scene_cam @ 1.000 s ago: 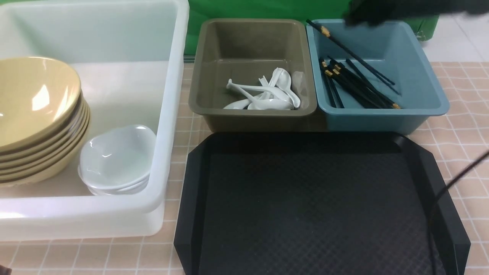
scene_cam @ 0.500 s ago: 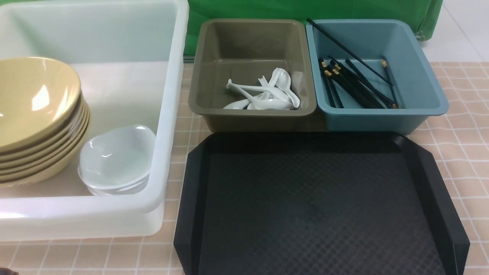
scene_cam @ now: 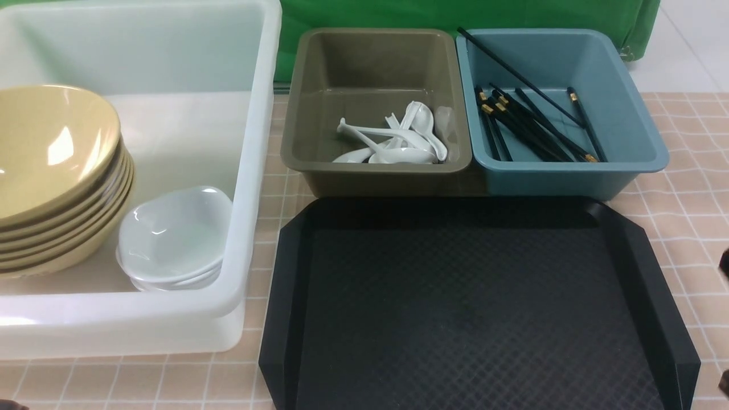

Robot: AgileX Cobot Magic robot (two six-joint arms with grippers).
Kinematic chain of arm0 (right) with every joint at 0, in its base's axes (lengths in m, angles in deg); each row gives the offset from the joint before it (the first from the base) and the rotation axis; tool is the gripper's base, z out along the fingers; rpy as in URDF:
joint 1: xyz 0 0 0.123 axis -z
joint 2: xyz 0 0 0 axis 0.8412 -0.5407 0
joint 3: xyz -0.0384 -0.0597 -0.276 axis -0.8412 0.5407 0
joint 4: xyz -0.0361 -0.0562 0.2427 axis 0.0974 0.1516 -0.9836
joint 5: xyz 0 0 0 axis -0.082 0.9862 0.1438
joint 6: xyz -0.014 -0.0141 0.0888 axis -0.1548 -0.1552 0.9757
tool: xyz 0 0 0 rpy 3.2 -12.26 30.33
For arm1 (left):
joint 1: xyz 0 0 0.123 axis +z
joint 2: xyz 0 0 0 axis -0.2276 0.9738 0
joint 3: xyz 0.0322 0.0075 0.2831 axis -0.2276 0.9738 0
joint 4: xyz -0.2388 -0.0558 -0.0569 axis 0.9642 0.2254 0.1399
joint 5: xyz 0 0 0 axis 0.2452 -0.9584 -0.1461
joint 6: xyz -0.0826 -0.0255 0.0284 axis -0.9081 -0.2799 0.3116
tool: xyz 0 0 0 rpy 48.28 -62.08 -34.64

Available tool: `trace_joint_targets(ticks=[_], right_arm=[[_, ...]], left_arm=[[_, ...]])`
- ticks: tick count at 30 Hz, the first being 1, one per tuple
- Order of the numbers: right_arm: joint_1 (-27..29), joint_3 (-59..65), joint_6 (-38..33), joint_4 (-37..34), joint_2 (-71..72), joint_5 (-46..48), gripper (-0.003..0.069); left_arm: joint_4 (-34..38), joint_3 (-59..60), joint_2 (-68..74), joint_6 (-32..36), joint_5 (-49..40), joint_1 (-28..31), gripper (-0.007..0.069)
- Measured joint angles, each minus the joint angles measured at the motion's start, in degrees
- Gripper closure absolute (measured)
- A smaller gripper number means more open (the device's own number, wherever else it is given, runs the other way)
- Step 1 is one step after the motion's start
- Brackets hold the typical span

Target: On brown table put chopsticks spoon bowls plates into blue grey white boxes.

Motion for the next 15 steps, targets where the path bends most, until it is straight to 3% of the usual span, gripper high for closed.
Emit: trace_joint_targets(ticks=[10, 15], right_arm=[[0.5, 8.6, 3.1, 0.0, 0.1, 0.8, 0.0619], [2.4, 8.8, 3.1, 0.0, 7.1, 12.7, 0.0616]], left_arm=[[0.0, 0.0, 0.0, 0.0, 0.0, 0.0, 0.0631], [0.0, 0.0, 0.0, 0.0, 0.0, 0.0, 0.0631]])
